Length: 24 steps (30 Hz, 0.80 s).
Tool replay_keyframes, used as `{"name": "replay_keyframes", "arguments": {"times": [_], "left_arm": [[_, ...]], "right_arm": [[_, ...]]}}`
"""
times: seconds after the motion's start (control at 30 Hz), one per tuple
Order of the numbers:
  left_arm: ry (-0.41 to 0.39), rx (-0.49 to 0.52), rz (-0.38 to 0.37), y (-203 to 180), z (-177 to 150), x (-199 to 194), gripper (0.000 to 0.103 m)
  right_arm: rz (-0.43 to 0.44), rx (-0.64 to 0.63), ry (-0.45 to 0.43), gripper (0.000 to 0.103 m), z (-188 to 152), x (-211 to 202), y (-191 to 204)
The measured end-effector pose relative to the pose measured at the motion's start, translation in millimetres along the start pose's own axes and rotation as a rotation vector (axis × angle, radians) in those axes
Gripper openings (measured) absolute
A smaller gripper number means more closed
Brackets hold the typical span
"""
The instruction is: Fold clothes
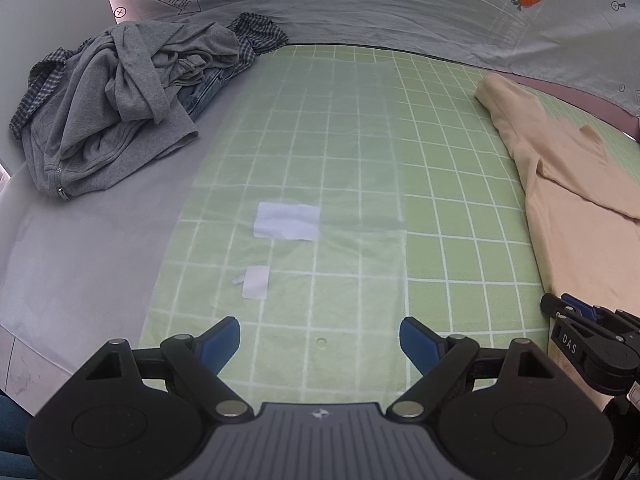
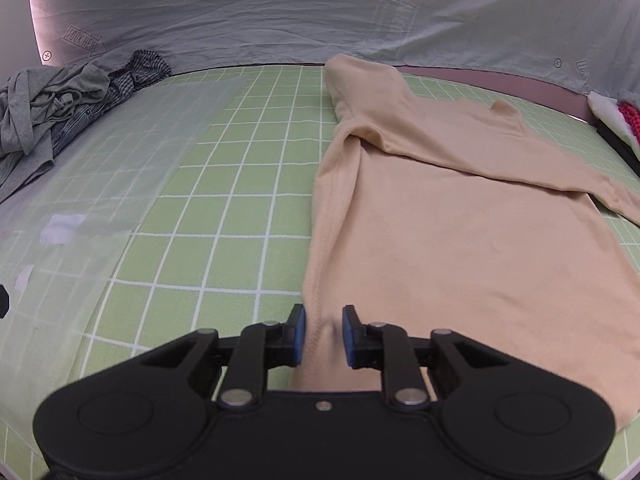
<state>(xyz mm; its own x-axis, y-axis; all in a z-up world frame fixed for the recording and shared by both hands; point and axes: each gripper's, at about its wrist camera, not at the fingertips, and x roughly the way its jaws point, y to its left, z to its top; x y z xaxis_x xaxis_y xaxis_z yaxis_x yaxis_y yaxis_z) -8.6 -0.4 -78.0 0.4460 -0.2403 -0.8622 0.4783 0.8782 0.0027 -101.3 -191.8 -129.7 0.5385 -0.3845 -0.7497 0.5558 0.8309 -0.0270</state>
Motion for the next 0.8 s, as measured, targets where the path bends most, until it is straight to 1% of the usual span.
{"name": "replay_keyframes", "arguments": {"times": [0.1, 0.17, 0.37, 0.47, 0.57, 0.63, 0.77, 0.8], "left_arm": [[0.001, 0.003, -0.010, -6.9, 1.6, 1.0, 0.087], [0.002, 0.006, -0.020, -13.7, 2.6, 1.8, 0.087], [0.013, 0.032, -0.067, -53.7, 10.8, 7.8, 0.087], [0.010, 0.043, -0.091, -79.8, 13.8, 6.8, 0.087], [0.006, 0.049, -0.105, -105.3, 14.3, 4.5, 0.087], [0.006, 0.053, -0.106, -120.2, 12.0, 2.7, 0.087], [0.033, 0.036, -0.089, -138.7, 2.8, 3.3, 0.087], [0.041, 0.028, -0.080, -140.5, 0.2, 3.5, 0.087]], "right_arm": [[0.030, -0.016, -0.019, 0.006, 0.4, -6.6, -3.7], [0.053, 0.005, -0.033, 0.005, 2.3, -12.9, -12.1], [0.044, 0.066, -0.083, 0.005, 11.1, -35.1, -51.3], [0.033, 0.083, -0.087, 0.004, 15.1, -41.1, -77.4], [0.024, 0.092, -0.065, 0.004, 18.1, -40.6, -105.1], [0.038, 0.096, -0.040, 0.004, 18.9, -35.8, -121.3], [0.060, 0.055, 0.027, 0.006, 16.5, -18.1, -138.2], [0.067, 0.048, 0.040, 0.009, 15.3, -14.7, -140.4]]}}
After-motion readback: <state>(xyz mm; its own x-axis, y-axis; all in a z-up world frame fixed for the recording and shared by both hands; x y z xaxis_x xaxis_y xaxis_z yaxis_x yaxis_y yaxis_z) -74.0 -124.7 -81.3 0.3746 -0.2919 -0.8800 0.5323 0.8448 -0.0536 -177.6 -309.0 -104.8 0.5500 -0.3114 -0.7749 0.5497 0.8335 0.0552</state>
